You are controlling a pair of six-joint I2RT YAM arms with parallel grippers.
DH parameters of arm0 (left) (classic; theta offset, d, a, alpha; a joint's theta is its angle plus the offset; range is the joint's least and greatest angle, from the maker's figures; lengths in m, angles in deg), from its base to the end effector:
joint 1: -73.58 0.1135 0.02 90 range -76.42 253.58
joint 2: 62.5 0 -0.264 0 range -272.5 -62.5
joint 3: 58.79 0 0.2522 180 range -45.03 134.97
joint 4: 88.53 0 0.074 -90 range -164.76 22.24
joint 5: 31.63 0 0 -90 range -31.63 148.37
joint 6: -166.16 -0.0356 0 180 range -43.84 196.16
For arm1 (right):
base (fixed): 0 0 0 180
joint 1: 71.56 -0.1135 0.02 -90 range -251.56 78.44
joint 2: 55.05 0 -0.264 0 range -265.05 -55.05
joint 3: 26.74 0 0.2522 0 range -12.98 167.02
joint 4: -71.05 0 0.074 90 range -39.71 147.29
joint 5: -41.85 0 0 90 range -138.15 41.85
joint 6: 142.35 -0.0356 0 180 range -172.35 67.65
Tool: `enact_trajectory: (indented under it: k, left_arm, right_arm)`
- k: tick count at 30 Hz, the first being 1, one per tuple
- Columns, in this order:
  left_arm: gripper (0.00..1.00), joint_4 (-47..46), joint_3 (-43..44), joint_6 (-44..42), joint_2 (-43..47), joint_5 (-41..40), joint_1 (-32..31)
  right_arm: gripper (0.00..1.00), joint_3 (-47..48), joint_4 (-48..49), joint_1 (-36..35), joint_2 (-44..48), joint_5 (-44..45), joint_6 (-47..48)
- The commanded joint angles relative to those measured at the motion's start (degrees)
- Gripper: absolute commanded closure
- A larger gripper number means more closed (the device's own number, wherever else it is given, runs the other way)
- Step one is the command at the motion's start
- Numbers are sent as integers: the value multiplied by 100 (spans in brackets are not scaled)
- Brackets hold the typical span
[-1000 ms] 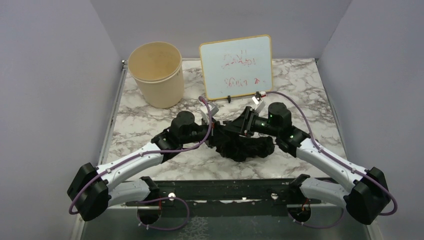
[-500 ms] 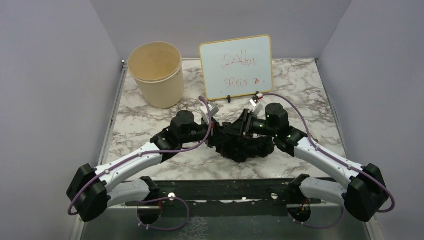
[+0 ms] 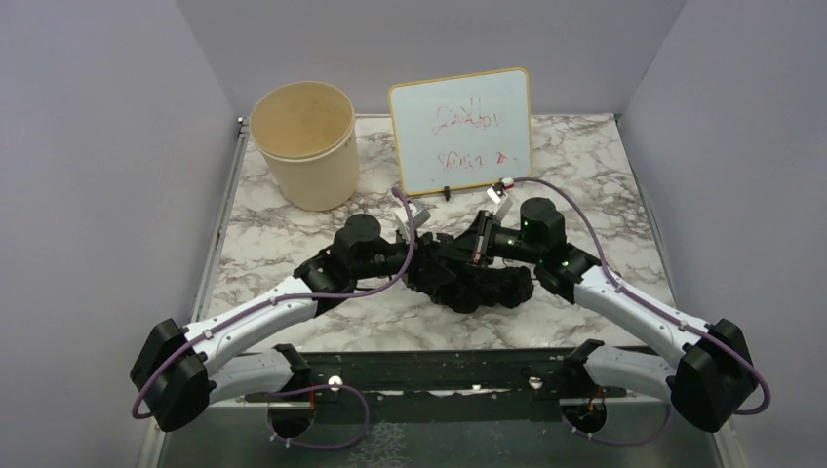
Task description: Put the trash bags into the trash bin
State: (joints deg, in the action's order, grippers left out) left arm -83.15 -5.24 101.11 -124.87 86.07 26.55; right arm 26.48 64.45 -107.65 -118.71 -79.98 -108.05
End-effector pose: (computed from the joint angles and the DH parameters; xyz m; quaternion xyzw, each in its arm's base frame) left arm 0.1577 -0.1935 0.2828 0.2910 0.7238 -0.5033 0.3716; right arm 0.1914 0.1628 0.2738 -0.0290 0.7897 0.5640 0.2396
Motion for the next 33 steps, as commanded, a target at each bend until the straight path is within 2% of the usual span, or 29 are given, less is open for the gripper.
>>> enact_trajectory:
  k: [1,2,3,9,12,14,19,22,24,25,27,30,31,33]
  left_arm:
    - [44,-79,312,-9,-62,-127,-36]
    - [37,-79,297,-1,-79,-132,-35]
    - [35,-73,268,-7,-81,-130,-35]
    - [39,-556,12,148,-289,204,-35]
    - [49,-868,118,281,-529,326,-50]
    - [52,-875,219,245,-634,340,-66]
    - [76,-893,391,189,-838,411,-70]
    - [76,-902,356,236,-756,337,-66]
    - [65,-902,354,232,-675,284,-70]
    - [66,-888,362,211,-638,280,-63]
    - [76,-868,336,187,-540,236,-62]
    - [96,-663,314,121,-425,143,-62]
    - [100,-523,329,62,-394,101,-61]
    - [100,-151,418,-92,-320,-45,-66]
  right_arm:
    - [100,139,-53,16,262,534,-106]
    - [100,121,-45,19,314,700,-160]
    - [100,111,-6,20,386,826,-209]
    - [100,255,-149,33,424,1229,-311]
    - [100,213,-164,33,425,1294,-329]
    - [99,226,-232,32,409,1344,-319]
    - [100,319,-286,26,316,1259,-269]
    - [99,329,-430,33,368,1402,-191]
    - [99,332,-544,33,380,1447,-127]
    - [99,336,-590,33,387,1436,-80]
    - [97,321,-650,33,432,1424,-2]
    - [92,320,-887,37,589,1562,143]
    - [91,321,-938,41,646,1606,243]
    - [87,399,-1155,36,757,1742,456]
